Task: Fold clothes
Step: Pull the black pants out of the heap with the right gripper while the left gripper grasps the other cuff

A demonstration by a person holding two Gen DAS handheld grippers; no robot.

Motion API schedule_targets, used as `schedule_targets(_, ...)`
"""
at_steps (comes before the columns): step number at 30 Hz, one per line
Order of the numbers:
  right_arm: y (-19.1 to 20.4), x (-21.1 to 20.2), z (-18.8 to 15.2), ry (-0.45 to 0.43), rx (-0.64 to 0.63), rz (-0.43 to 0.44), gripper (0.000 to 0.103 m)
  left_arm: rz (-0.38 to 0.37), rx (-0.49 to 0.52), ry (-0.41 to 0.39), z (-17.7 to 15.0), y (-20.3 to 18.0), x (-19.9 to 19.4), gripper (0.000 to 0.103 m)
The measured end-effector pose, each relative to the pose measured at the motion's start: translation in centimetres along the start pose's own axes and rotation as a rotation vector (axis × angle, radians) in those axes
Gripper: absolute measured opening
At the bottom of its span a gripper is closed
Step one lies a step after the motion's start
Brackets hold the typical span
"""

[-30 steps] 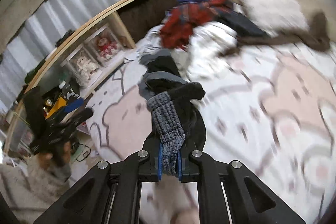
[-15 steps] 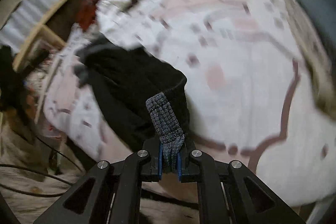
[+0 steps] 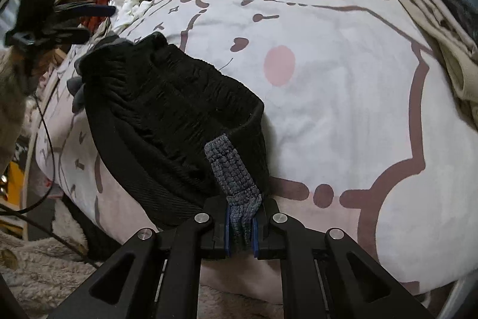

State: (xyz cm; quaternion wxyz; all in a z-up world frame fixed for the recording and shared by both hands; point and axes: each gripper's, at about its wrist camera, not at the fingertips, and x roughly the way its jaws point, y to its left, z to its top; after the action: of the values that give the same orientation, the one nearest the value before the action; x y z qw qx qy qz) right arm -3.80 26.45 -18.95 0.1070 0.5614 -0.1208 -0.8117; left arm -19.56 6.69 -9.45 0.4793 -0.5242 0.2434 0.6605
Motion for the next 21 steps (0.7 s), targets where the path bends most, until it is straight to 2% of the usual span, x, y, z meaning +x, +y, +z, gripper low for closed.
schedule_targets(2,-0.3,0.1,0.1,0.004,0.011,0.009,0.01,-0.038,0.024,0.083,0.9,0.9,1.8,0.081)
schedule_targets(3,-0.4,0.1,0.1,0.007,0.014,0.012,0.01,-0.054,0.033,0.122,1.2,1.2,2.7,0.08)
schedule_targets(6,-0.6,0.1,0.2,0.014,0.023,0.021,0.01,-0.097,0.063,0.234,1.7,1.7,5.2,0.08)
schedule_targets(10,-0.6,0.2,0.1,0.019,0.024,0.022,0.01,-0.135,0.051,0.341,1.5,2.1,7.7,0.082)
schedule_targets(12,-0.5,0.3,0.2,0.021,0.021,0.019,0.01,-0.14,0.026,0.367,1.5,2.3,8.5,0.083)
schedule_targets(14,-0.5,0.4,0.2,0.023,0.02,0.018,0.01,-0.115,0.005,0.378,1.7,2.0,9.0,0.083)
schedule_targets(17,-0.6,0.3,0.1,0.021,0.016,0.014,0.01,-0.048,-0.01,0.36,1.4,1.1,9.0,0.083)
schedule_targets(21,-0.5,0.1,-0.1,0.011,0.005,0.002,0.01,0.009,-0.085,0.32,0.1,0.1,8.2,0.081)
